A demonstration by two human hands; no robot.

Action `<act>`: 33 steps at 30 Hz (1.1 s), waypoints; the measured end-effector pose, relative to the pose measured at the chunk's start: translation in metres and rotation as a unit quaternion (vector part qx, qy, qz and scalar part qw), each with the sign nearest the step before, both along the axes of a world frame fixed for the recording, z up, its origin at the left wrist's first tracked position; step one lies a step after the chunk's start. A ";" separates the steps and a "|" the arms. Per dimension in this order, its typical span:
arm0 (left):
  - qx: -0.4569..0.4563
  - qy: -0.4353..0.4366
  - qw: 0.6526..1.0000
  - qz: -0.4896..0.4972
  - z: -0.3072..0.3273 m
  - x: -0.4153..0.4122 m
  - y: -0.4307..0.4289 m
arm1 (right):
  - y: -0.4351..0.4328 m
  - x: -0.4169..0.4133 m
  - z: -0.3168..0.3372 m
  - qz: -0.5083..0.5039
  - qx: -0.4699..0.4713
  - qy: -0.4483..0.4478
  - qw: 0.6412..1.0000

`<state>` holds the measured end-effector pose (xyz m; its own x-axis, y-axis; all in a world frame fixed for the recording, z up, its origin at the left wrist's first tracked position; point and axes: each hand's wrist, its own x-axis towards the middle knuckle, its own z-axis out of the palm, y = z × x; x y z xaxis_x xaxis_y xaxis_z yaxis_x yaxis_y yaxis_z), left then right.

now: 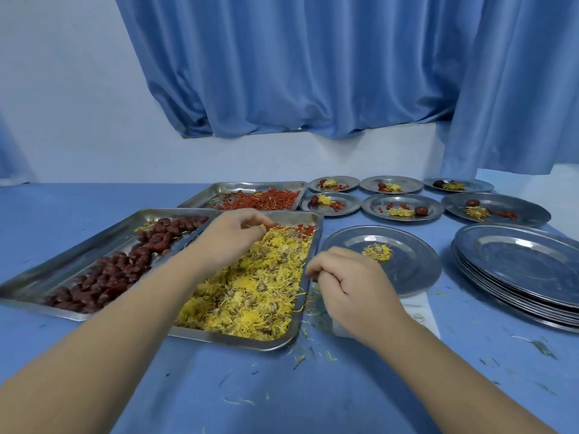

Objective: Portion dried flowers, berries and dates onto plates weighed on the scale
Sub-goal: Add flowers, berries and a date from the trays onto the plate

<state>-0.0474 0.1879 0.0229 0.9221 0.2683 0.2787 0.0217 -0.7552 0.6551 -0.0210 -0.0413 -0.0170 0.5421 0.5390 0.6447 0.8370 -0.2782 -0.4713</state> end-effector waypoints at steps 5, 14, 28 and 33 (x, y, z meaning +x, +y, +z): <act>-0.013 -0.032 0.993 0.114 0.005 -0.039 0.094 | 0.037 -0.006 -0.009 -0.031 -0.001 -0.021 0.999; 0.044 0.065 0.971 0.225 -0.033 -0.054 0.198 | 0.045 -0.008 -0.025 -0.047 -0.045 -0.056 0.996; 0.175 0.206 0.948 0.168 -0.049 0.013 0.208 | 0.044 0.002 -0.029 -0.040 -0.036 -0.073 0.996; 0.156 0.149 0.958 0.187 -0.046 0.013 0.207 | 0.043 0.004 -0.029 -0.041 -0.029 -0.080 0.996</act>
<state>-0.0342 0.3951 -0.0231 0.8291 0.5415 0.1391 0.4795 -0.8167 0.3210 -0.0166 0.0020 -0.0457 0.4780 0.5365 0.6955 0.8738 -0.3708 -0.3145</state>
